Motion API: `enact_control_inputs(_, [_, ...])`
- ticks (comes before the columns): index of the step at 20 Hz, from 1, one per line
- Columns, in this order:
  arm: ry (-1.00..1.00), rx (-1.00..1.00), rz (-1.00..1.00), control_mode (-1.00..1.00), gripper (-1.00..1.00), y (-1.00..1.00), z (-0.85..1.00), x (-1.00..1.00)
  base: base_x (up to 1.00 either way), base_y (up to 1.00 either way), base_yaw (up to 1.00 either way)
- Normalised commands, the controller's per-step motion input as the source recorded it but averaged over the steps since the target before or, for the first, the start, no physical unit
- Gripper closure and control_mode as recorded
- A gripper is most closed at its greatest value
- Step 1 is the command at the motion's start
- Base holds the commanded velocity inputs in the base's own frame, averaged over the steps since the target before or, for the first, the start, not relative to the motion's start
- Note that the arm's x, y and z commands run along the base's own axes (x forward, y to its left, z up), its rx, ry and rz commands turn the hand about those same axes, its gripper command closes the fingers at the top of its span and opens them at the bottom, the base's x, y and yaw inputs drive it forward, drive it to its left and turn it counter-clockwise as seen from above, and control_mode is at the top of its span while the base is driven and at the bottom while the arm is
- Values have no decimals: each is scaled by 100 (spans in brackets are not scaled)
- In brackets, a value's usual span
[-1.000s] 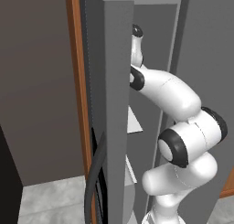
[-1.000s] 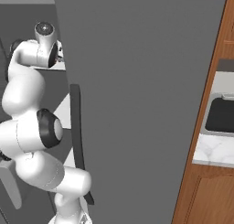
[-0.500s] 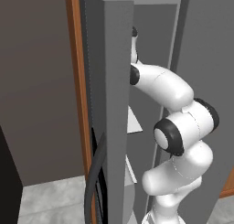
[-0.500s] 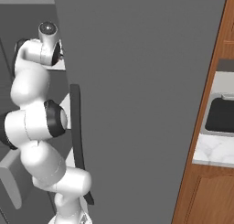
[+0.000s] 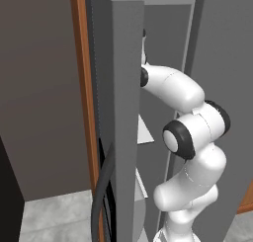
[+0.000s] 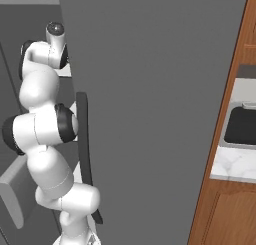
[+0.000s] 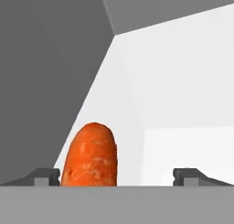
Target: Take the eggplant and carrot out of the freezer and place them in the tupperware container on the counter. Then put the tupperware containing the vegetables back in the freezer.
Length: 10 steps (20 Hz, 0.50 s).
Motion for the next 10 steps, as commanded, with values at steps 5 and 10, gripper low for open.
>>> enact_control_inputs(5, [0,-6,0,-100,-100,26,-45,0,0,0,0])
enact_control_inputs(10, [0,-6,0,-100,-100,28,-54,0,0,0,0])
